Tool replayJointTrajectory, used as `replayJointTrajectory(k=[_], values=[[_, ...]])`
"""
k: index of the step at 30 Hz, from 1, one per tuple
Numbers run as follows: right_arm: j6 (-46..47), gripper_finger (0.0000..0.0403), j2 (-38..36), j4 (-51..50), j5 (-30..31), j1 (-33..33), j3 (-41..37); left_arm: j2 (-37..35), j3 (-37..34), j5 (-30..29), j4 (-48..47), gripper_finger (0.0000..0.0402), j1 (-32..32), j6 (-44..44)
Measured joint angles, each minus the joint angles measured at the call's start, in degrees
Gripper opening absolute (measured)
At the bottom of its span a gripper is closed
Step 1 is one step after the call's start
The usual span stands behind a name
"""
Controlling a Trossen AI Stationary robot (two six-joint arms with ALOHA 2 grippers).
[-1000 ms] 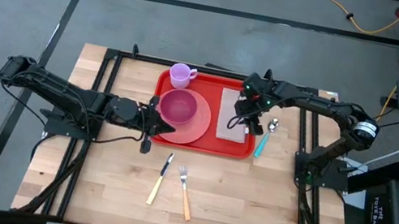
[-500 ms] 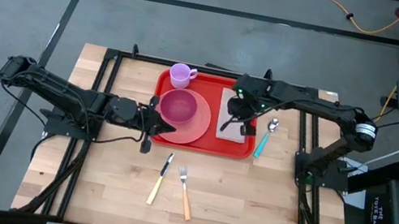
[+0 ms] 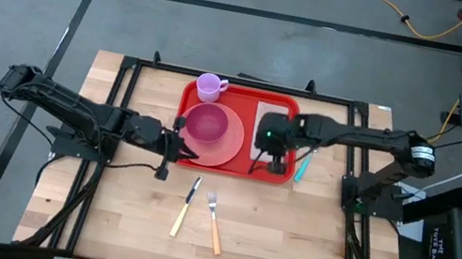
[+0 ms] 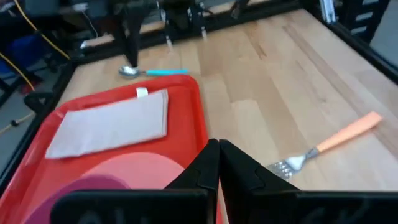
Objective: Set up tray
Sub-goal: Put the orange fork on the brown napkin
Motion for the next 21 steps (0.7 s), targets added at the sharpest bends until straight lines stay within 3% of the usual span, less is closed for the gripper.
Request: replayJointTrajectory(k=[8, 13, 17, 21], values=[[10.8, 0.0004, 0.0, 7.5, 6.5, 9.6, -0.5, -2.6, -12.1, 3.3, 15.1, 0.0003, 4.4, 2.9], [18.9, 0.0006, 0.0, 12.8, 11.9, 15.4, -3.9, -8.8, -15.5, 6.8, 16.6, 0.0003, 10.5, 2.1], [25.2, 0.0006, 0.1, 17.2, 13.3, 18.3, -6.3, -13.4, -15.8, 15.4, 15.5, 0.0003, 13.8, -0.4], [25.5, 0.0014, 0.0, 24.1, 12.8, 19.6, -8.4, -15.5, -15.8, 22.3, 15.1, 0.0003, 14.5, -0.7]])
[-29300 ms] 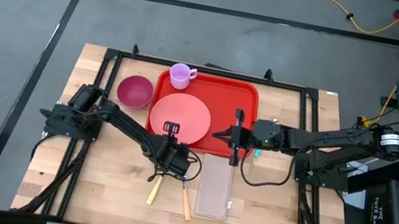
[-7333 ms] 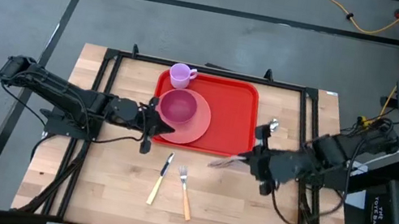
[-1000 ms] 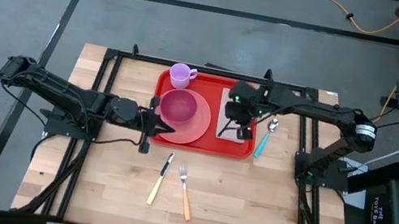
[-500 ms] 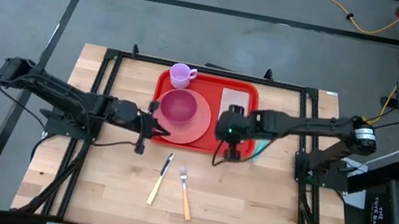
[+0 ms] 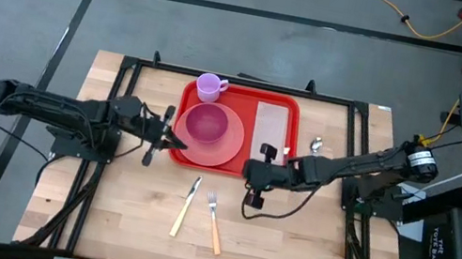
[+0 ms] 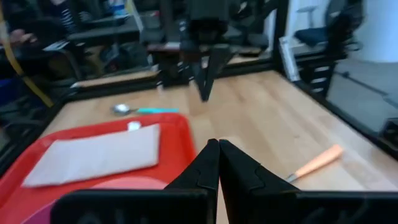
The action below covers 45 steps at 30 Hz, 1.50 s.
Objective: Set up tray
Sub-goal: Put the orange fork on the brown napkin
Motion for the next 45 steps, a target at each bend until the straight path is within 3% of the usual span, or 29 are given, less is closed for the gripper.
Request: replayJointTrajectory(k=[4, 8, 15, 19, 25, 36, 41, 45], values=[[0.1, 0.0022, 0.0, 9.6, -0.3, 0.3, -1.0, -0.2, 0.0, 0.6, 0.0, 0.0003, 0.0, 0.0], [4.7, 0.0015, 0.0, 11.6, -0.7, 0.7, -0.9, -0.2, 0.0, 0.6, 0.2, 0.0003, 0.0, 0.1], [13.2, 0.0005, 4.3, 14.6, -2.4, 8.9, 1.5, -0.3, 0.0, 1.6, 2.2, 0.0003, 0.0, -0.3], [20.4, 0.0004, 8.7, 5.5, 0.6, 10.9, 10.3, -0.7, 0.0, 2.0, 2.7, 0.0003, -0.1, -0.4], [33.8, 0.0004, 17.7, -13.0, 0.3, 11.2, 25.5, -0.9, 0.0, 1.9, 3.3, 0.0004, -0.2, -0.4], [45.6, 0.0003, 33.1, -35.7, -2.4, 11.8, 53.4, -0.9, 0.0, 1.6, 4.3, 0.0004, -0.2, -0.4], [51.5, 0.0002, 38.1, -43.7, -2.4, 12.7, 61.1, -0.9, 0.0, 1.6, 4.3, 0.0004, -0.2, -0.3], [55.3, 0.0002, 41.1, -44.0, -4.1, 13.2, 62.9, -0.9, 0.0, 1.6, 4.3, 0.0004, -0.2, -0.3]])
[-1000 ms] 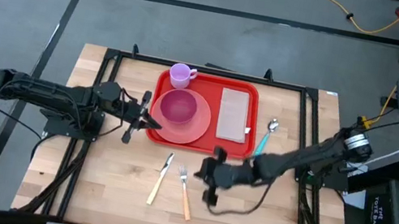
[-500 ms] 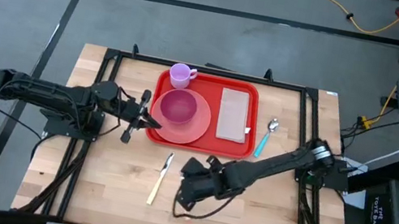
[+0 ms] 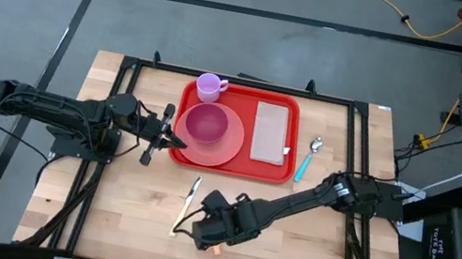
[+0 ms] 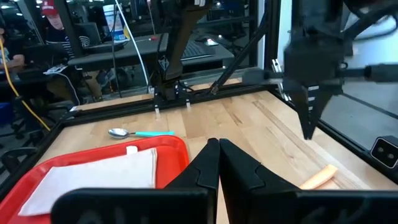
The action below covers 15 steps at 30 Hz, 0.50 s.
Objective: Set up tray
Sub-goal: Put the orange fork on the brown napkin
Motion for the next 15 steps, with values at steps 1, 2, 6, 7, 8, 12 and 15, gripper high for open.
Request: replayJointTrajectory(k=[1, 2, 6, 7, 8, 12, 15], values=[[0.0, 0.0002, 0.5, 0.2, -0.9, 0.2, 0.2, 0.0, 0.0, 0.0, 0.0, 0.0004, 0.0, 0.0], [0.1, 0.0002, 0.7, 0.4, -1.7, 0.4, 0.2, 0.0, 0.0, 0.0, 0.0, 0.0004, 0.0, -0.1], [1.7, 0.0003, 1.5, 0.6, -2.3, 1.1, 0.3, 0.0, 0.0, 0.0, 0.0, 0.0004, 0.0, -0.1], [2.0, 0.0005, 1.7, 0.6, -2.4, 1.2, 0.3, 0.0, 0.0, 0.0, 0.0, 0.0004, 0.0, -0.1], [2.4, 0.0008, 1.8, 0.6, -2.3, 1.2, 0.3, 0.0, 0.0, 0.0, 0.0, 0.0004, 0.0, 0.0], [3.1, 0.0024, 1.8, 0.9, -2.3, 1.3, 0.3, 0.0, 0.0, 0.0, 0.0, 0.0004, 0.0, 0.0], [3.0, 0.0031, 1.8, 1.1, -2.3, 1.3, 0.3, 0.0, 0.0, 0.0, 0.0, 0.0004, 0.0, -0.1]])
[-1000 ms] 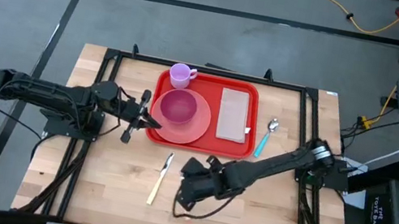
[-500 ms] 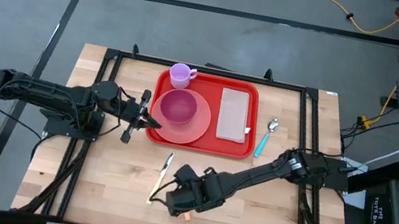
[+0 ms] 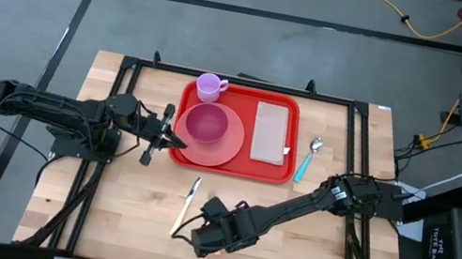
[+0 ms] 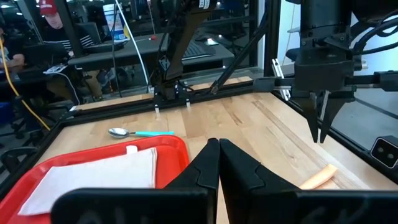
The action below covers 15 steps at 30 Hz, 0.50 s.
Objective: Set up tray
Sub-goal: Put the orange fork on the brown napkin
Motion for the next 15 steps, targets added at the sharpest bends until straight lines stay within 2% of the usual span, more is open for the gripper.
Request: replayJointTrajectory(k=[15], values=[[0.7, 0.0034, 0.0, 0.3, 2.5, 0.0, -0.1, 0.0, 0.0, 0.0, 0.0, 0.0004, 0.0, 0.1]])
